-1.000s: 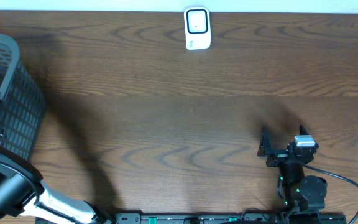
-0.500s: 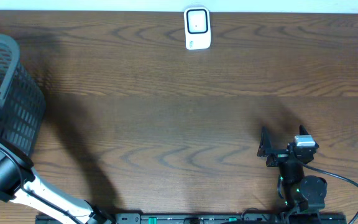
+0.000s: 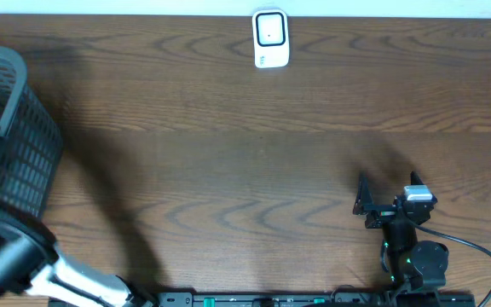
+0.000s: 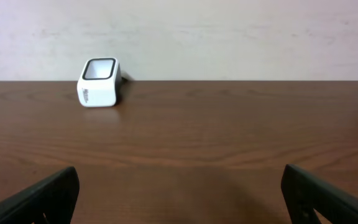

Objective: Scan the item barcode
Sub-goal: 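Carry the packet to the scanner with the left gripper, drop it on table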

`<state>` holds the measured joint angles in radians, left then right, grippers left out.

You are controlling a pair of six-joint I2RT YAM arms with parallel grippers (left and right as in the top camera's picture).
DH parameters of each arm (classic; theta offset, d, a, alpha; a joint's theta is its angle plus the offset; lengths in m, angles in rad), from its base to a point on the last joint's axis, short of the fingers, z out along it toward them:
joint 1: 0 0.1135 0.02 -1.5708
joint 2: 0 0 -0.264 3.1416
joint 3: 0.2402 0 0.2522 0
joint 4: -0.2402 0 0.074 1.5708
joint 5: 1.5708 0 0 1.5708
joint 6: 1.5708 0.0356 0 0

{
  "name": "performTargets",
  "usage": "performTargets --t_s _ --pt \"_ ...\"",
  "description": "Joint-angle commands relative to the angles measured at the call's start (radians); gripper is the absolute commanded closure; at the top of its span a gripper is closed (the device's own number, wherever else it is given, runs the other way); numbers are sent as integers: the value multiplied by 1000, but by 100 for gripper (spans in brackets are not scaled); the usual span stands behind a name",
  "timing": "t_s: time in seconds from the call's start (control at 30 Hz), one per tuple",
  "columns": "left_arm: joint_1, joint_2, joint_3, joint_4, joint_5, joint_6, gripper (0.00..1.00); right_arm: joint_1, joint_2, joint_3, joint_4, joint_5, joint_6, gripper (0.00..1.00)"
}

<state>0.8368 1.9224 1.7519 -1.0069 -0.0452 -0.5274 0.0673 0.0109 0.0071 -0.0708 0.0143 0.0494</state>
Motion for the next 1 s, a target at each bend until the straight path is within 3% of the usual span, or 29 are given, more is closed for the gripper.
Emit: performTargets --t_s 0.0,0.1,0.3,0.4,0.53,0.63,0.83,0.97 --pt "-2 -260 67 122 280 -10 93 -6 -5 -2 -4 -5 13 1" --pt "-3 -368 67 210 332 -30 93 -6 -5 -2 -4 -5 13 1" --pt "-31 -495 67 239 351 -223 93 -6 -5 -2 -5 -5 13 1" --pt "-85 -520 67 270 493 -220 93 -6 -5 -2 -5 -5 13 1" --pt "-249 -527 67 331 777 -120 93 -6 -5 -2 -4 -5 13 1" --pt "-453 -519 64 311 847 4 93 -6 -5 -2 -4 -5 13 1" --pt "-908 -438 30 88 776 427 93 -6 -5 -2 -4 -5 13 1" --pt "-1130 -322 18 -62 486 497 93 -6 -5 -2 -5 -5 13 1"
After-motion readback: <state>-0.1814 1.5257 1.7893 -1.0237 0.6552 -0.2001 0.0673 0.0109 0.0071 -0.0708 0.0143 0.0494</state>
